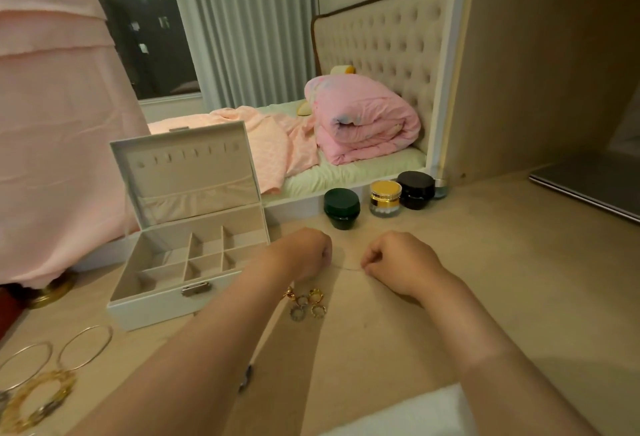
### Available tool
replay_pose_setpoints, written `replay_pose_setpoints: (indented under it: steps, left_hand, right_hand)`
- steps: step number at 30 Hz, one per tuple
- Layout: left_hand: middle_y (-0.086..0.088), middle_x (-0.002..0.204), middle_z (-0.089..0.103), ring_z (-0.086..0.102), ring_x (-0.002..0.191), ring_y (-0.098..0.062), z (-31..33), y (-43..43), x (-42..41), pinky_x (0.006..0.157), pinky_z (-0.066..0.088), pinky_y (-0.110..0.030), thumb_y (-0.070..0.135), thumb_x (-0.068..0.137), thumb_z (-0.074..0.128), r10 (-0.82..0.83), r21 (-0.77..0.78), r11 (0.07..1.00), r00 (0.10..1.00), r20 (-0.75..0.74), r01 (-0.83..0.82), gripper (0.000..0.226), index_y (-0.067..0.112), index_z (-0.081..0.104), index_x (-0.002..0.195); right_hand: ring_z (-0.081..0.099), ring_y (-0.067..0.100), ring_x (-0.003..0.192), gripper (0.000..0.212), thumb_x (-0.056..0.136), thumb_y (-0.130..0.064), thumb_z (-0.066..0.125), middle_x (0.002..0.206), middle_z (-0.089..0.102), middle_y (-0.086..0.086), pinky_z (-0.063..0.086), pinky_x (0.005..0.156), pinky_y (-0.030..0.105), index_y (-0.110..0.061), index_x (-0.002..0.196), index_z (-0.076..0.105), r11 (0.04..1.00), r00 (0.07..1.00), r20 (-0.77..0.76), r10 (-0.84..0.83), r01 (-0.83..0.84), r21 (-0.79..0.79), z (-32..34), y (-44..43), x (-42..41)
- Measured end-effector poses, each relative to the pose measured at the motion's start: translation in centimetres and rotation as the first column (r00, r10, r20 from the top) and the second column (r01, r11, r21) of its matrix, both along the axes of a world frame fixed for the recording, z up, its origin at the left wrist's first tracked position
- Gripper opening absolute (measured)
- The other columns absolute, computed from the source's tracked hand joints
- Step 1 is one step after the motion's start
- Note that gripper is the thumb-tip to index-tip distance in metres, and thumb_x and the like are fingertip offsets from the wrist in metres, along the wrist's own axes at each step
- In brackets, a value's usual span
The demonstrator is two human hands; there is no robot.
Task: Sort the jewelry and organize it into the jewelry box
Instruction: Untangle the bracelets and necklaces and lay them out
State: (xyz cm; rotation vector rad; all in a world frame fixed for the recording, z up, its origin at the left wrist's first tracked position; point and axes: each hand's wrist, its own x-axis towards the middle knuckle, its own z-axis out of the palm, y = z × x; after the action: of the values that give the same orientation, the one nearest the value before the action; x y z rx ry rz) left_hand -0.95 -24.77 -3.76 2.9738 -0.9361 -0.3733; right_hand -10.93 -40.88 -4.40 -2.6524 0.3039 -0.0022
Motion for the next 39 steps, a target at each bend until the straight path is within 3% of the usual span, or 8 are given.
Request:
replay_pose_setpoints:
  steps: [5,11,16,22,28,32,36,39]
  left_hand:
    - [0.0,0.126,0.057,0.055,0.115,-0.02,0.3,0.8,-0.5,0.099,0.048,-0.033,0.008,0.093,0.055,-0.04,-0.051,0.998,0.999,0.01,0.04,0.037,0.026,0.061,0.125]
    - [0.004,0.118,0.06,0.057,0.101,-0.011,2.8,4.7,-4.0,0.086,0.045,-0.024,0.023,0.098,0.056,-0.097,-0.278,0.953,0.991,0.088,0.119,0.025,0.026,0.065,0.121]
    - [0.013,0.1,0.065,0.06,0.089,-0.006,4.1,11.8,-8.1,0.08,0.05,-0.025,0.026,0.097,0.057,0.0,-0.421,0.906,0.996,0.085,0.035,0.019,0.032,0.069,0.111]
    - [0.014,0.083,0.067,0.061,0.074,-0.002,2.9,20.8,-9.9,0.07,0.049,-0.023,0.029,0.097,0.058,0.164,-0.443,0.884,0.986,-0.011,-0.151,0.012,0.034,0.069,0.1]
    - [0.025,0.085,0.065,0.062,0.082,0.002,-0.8,26.8,-9.4,0.068,0.04,-0.006,0.026,0.093,0.064,0.304,-0.412,0.861,0.951,-0.054,-0.299,0.02,0.043,0.064,0.083]
    - [0.025,0.085,0.065,0.056,0.076,0.013,-1.7,27.7,-9.3,0.063,0.037,-0.001,0.031,0.089,0.071,0.298,-0.432,0.854,0.953,-0.053,-0.291,0.011,0.038,0.075,0.095]
    - [0.017,0.093,0.072,0.061,0.081,0.003,-2.2,27.7,-9.0,0.077,0.049,-0.017,0.036,0.082,0.077,0.297,-0.448,0.846,0.953,-0.054,-0.289,0.016,0.036,0.079,0.099]
    - [0.016,0.09,0.07,0.062,0.084,-0.001,-2.5,27.5,-8.8,0.079,0.05,-0.022,0.032,0.084,0.075,0.312,-0.445,0.844,0.949,-0.046,-0.299,0.012,0.037,0.079,0.094]
  right_hand:
    - [0.064,0.01,0.1,0.02,0.095,-0.023,0.064,0.109,0.071,-0.016,0.054,0.089,0.032,-0.037,0.103,0.076,0.998,0.999,0.029,0.019,-0.017,-0.068,0.4,0.5,-0.4]
    - [0.063,0.014,0.101,0.027,0.101,-0.02,0.054,0.113,0.068,-0.009,0.053,0.088,0.032,-0.036,0.116,0.071,0.997,0.995,0.093,0.033,-0.027,-0.071,2.9,2.3,-2.6]
    - [0.064,0.005,0.088,0.021,0.096,-0.023,0.06,0.101,0.071,-0.015,0.056,0.084,0.033,-0.034,0.104,0.076,0.97,0.955,0.19,0.227,-0.238,0.039,5.0,8.1,-3.2]
    - [0.065,0.003,0.077,0.013,0.096,-0.029,0.065,0.097,0.07,-0.015,0.055,0.07,0.026,-0.032,0.103,0.075,0.876,0.882,0.04,0.47,-0.471,0.106,5.2,16.7,-2.7]
    - [0.064,0.004,0.088,0.015,0.095,-0.029,0.065,0.099,0.072,-0.014,0.056,0.086,0.033,-0.03,0.103,0.077,0.839,0.838,-0.048,0.543,-0.544,-0.012,3.4,22.6,-0.9]
    - [0.064,0.012,0.097,0.019,0.094,-0.033,0.062,0.103,0.072,-0.013,0.054,0.086,0.035,-0.034,0.105,0.077,0.821,0.84,-0.062,0.539,-0.541,-0.184,2.4,25.0,0.4]
    - [0.063,0.018,0.11,0.026,0.093,-0.036,0.062,0.118,0.07,-0.008,0.05,0.089,0.033,-0.039,0.116,0.073,0.773,0.825,-0.075,0.56,-0.553,-0.311,1.4,26.3,1.1]
    - [0.063,0.016,0.105,0.022,0.091,-0.036,0.065,0.111,0.071,-0.011,0.049,0.084,0.031,-0.04,0.11,0.075,0.764,0.825,-0.094,0.557,-0.554,-0.331,1.2,26.3,1.4]
